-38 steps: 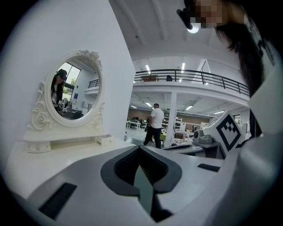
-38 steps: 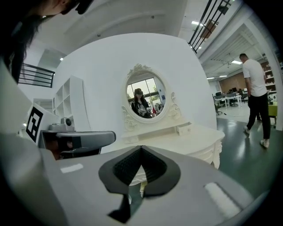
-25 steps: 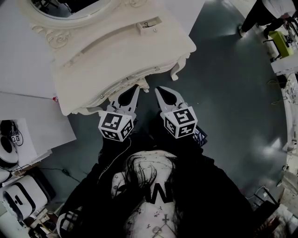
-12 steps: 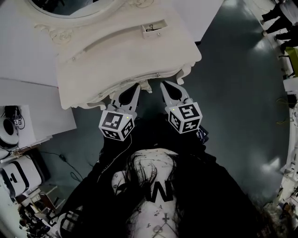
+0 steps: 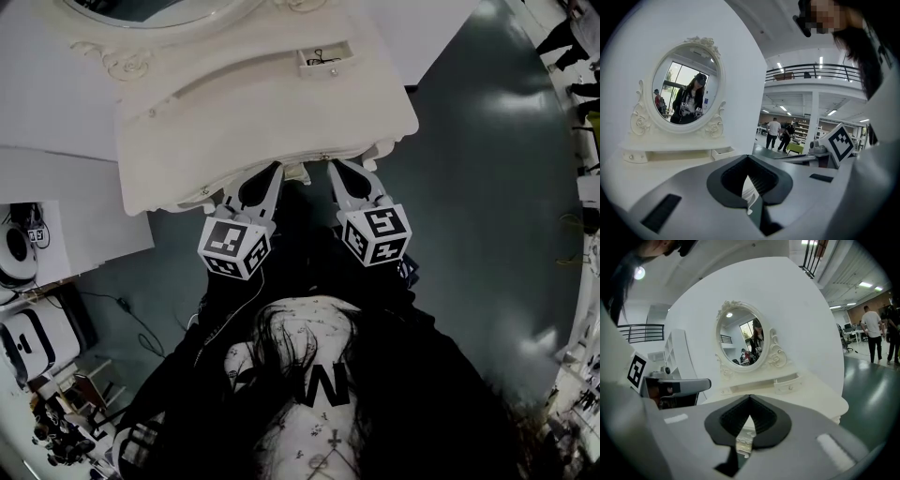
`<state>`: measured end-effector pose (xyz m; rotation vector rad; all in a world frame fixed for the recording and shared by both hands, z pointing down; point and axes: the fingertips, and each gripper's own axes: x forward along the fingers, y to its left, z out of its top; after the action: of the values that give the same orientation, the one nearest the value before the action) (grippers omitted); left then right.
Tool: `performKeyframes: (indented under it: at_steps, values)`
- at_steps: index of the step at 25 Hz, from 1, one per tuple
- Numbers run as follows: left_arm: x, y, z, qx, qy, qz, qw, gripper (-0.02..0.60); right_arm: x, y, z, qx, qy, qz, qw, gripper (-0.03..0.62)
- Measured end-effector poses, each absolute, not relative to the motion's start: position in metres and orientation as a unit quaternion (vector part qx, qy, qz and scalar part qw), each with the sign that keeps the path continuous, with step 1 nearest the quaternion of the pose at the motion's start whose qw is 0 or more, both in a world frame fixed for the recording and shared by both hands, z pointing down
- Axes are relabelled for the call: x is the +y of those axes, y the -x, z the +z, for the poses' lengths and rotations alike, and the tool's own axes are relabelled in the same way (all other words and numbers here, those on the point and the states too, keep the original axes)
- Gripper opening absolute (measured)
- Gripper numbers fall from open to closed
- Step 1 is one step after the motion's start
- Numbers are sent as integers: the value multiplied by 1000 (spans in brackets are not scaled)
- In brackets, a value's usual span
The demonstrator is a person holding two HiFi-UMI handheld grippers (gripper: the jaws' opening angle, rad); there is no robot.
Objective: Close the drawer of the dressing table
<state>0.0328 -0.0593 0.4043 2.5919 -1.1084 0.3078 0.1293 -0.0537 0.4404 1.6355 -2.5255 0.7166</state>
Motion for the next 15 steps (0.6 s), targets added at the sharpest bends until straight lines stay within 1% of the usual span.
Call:
performKeyframes:
  at_steps: [9, 15]
  values:
    - [-132, -46, 408, -344, -921, 107, 150, 0, -124, -141, 444, -794, -561, 232, 28, 8]
    - [-190, -32, 414, -334, -923, 102, 159, 0, -175, -133, 450, -783, -575, 234, 37, 8]
